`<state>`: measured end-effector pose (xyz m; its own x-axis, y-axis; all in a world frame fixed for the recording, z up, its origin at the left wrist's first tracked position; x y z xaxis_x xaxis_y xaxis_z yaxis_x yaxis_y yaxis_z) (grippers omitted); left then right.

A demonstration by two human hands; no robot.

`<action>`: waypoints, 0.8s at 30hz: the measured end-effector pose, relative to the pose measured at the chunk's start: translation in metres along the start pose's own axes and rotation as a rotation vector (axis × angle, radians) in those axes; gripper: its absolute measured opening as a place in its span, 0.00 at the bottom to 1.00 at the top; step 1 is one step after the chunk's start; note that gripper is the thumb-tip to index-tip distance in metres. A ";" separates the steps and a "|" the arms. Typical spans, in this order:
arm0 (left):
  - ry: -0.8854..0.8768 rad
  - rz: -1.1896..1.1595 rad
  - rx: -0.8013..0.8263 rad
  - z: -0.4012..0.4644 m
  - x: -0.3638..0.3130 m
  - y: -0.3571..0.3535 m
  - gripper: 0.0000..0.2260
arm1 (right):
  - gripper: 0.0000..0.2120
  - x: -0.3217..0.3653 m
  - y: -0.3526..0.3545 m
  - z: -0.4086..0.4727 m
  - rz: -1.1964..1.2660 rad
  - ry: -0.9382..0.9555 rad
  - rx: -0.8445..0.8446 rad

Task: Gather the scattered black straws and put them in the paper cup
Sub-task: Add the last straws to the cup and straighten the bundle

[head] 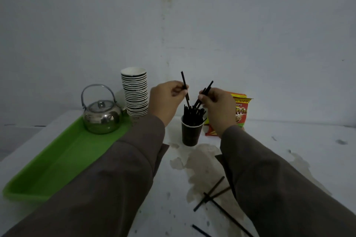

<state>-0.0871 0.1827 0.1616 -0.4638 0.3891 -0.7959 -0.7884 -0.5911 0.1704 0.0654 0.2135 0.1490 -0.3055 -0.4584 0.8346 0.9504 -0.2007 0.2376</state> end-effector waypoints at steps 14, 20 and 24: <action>0.150 0.397 0.230 -0.022 0.074 -0.036 0.08 | 0.08 -0.069 -0.042 0.007 -0.393 -0.156 0.339; 0.189 0.584 0.152 -0.018 0.075 -0.036 0.08 | 0.14 -0.064 -0.047 0.010 -0.706 -0.080 0.339; 0.267 0.647 0.228 -0.022 0.082 -0.041 0.09 | 0.13 -0.058 -0.049 0.011 -0.848 -0.063 0.360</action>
<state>-0.0839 0.2226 0.0767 -0.7733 -0.1905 -0.6047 -0.4685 -0.4710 0.7474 0.0367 0.2594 0.0942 -0.9139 -0.2311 0.3336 0.3741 -0.1613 0.9133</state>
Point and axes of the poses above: each hand's wrist, its own z-axis towards the middle knuckle, its own y-axis out of the back of the hand, x = y × z, the point moved 6 cm from there along z, towards the middle knuckle, and after that the axes turned 6 degrees about -x, right-handed, at the moved point
